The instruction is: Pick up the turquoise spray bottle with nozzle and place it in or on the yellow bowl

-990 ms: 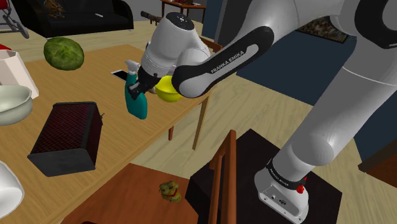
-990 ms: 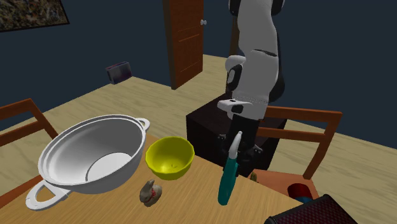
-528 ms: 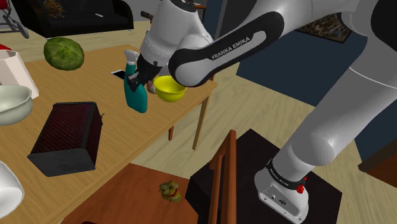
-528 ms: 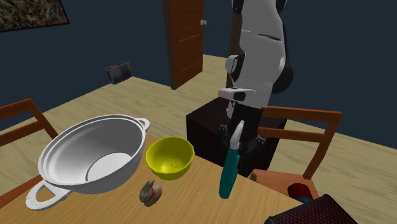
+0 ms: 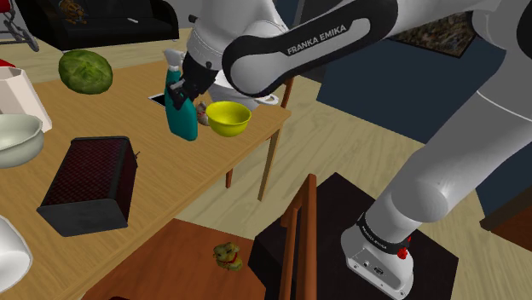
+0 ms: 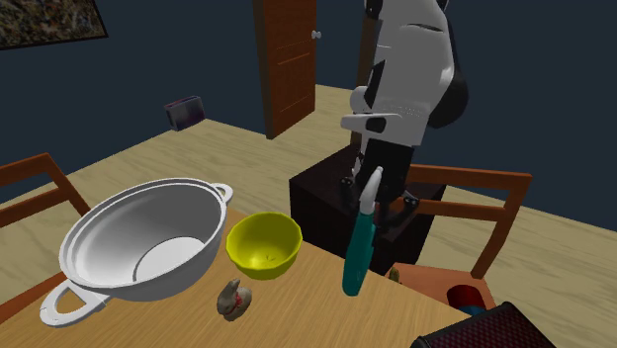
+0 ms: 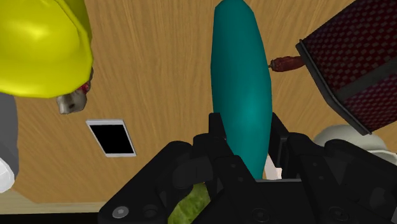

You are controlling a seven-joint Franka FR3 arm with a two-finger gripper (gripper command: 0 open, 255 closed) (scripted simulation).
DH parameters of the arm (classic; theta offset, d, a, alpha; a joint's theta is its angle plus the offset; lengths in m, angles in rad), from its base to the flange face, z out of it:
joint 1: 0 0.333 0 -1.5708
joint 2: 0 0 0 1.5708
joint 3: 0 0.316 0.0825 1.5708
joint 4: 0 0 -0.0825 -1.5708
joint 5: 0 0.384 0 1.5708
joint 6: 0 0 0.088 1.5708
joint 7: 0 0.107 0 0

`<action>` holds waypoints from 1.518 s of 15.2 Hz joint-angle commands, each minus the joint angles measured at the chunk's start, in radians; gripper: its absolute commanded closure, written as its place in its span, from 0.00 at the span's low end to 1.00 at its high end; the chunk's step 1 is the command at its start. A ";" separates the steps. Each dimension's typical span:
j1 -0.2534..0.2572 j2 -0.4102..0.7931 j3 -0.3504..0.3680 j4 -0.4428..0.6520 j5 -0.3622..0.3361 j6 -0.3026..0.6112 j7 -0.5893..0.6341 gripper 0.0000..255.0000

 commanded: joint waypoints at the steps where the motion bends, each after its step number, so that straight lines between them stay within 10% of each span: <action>1: 0.003 -0.013 -0.003 0.016 0.019 -0.027 -0.016 1.00; 12: 0.013 -0.062 -0.017 0.109 0.081 -0.161 -0.072 1.00; 23: -0.030 -0.131 -0.232 0.011 0.274 -0.127 -0.457 1.00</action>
